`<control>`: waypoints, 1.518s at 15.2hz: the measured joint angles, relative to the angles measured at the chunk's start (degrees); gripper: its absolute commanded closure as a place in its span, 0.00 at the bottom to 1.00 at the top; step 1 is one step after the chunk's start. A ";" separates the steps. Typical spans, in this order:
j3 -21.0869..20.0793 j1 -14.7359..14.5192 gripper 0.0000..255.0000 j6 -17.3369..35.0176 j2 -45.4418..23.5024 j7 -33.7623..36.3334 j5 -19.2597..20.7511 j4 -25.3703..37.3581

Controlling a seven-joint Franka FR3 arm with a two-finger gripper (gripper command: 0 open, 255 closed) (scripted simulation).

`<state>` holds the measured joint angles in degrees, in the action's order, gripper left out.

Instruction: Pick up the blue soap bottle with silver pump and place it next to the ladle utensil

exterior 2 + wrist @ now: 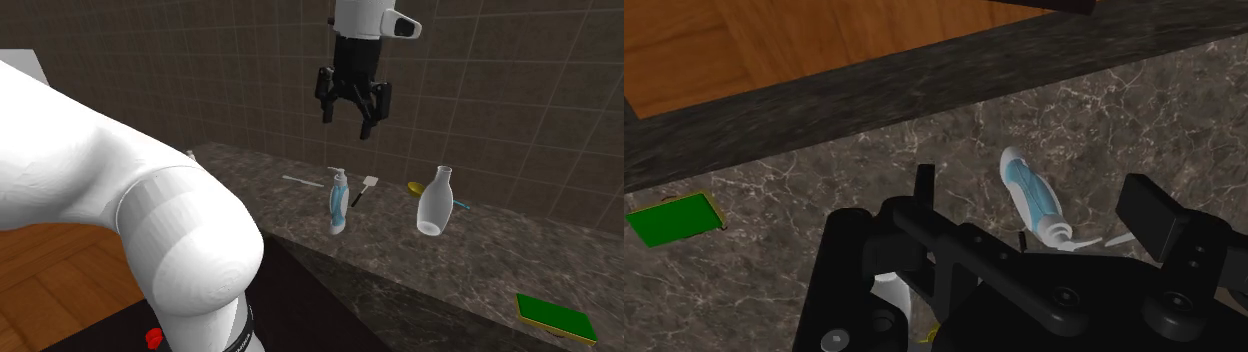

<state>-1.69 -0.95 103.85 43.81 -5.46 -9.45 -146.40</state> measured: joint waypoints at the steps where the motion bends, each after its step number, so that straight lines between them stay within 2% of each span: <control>1: -0.46 -0.44 0.00 2.24 -0.55 0.06 -0.70 -1.13; 5: -1.68 -2.02 0.00 12.96 -5.05 -0.94 -3.35 -5.39; 12: -3.74 -5.97 0.00 32.22 -16.88 -3.62 -9.29 -9.05; 18: -4.82 -10.75 0.00 48.26 -31.41 -8.19 -16.76 -7.20; 23: -5.68 -14.50 0.00 58.64 -44.16 -15.77 -26.43 -2.07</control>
<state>-7.37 -15.45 162.49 -0.35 -21.23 -35.88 -148.47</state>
